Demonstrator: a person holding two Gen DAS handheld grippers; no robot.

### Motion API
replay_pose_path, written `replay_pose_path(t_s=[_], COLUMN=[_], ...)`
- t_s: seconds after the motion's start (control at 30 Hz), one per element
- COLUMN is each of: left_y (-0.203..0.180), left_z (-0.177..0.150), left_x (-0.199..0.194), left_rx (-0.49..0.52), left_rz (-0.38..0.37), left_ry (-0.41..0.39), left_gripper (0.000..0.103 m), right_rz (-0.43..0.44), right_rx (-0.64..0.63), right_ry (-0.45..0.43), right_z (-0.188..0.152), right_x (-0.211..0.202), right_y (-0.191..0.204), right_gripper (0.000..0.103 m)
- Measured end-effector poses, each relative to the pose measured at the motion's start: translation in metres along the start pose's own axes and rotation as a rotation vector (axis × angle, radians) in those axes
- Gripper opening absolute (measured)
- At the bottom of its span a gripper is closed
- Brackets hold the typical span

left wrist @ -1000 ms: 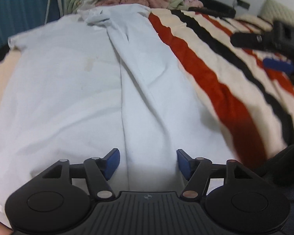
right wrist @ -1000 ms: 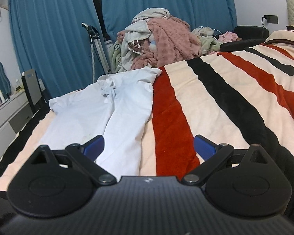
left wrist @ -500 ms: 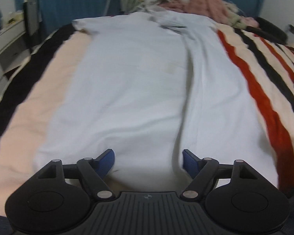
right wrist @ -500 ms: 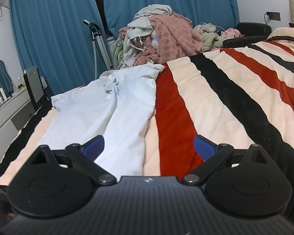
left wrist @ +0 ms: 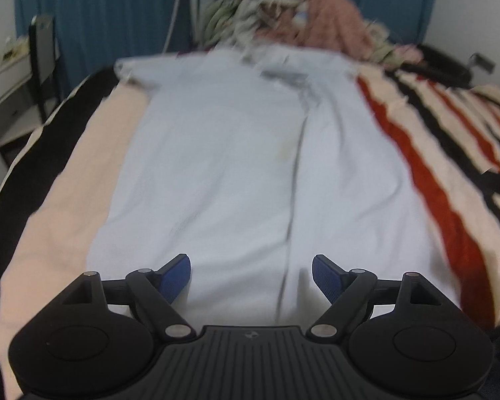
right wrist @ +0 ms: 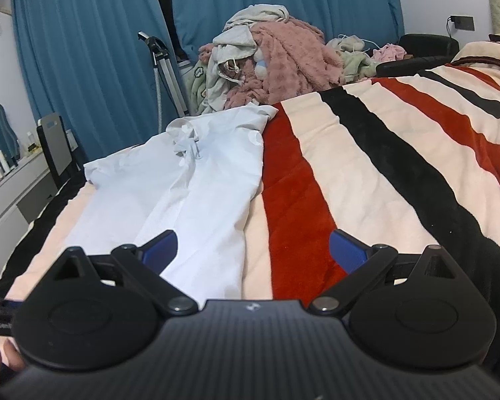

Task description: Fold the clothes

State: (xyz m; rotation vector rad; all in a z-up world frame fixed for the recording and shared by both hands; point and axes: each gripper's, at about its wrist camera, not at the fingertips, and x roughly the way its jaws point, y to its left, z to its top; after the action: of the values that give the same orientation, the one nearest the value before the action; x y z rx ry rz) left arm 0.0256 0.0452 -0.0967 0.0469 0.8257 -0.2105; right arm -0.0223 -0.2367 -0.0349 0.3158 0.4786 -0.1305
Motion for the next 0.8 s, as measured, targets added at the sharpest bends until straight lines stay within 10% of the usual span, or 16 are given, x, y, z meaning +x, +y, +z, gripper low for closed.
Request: replay_pose_path(t_s=[0.4, 0.53, 0.67, 0.8], left_y=[-0.007, -0.007, -0.01, -0.011], left_z=[0.008, 0.006, 0.003, 0.011], left_x=[-0.024, -0.029, -0.037, -0.043], left_rx=[-0.001, 0.004, 0.031, 0.071], left_rz=[-0.06, -0.063, -0.066, -0.075], left_ry=[-0.212, -0.229, -0.266, -0.285], left_gripper=[0.097, 0.098, 0.099, 0.1], right_rz=[0.038, 0.091, 0.088, 0.068], right_rx=[-0.093, -0.103, -0.101, -0.084], right_ry=[-0.142, -0.135, -0.142, -0.175], right_z=[-0.003, -0.003, -0.004, -0.004], right_x=[-0.011, -0.016, -0.017, -0.02], right_y=[0.021, 0.027, 0.03, 0.03], right_gripper=[0.098, 0.064, 0.065, 0.087])
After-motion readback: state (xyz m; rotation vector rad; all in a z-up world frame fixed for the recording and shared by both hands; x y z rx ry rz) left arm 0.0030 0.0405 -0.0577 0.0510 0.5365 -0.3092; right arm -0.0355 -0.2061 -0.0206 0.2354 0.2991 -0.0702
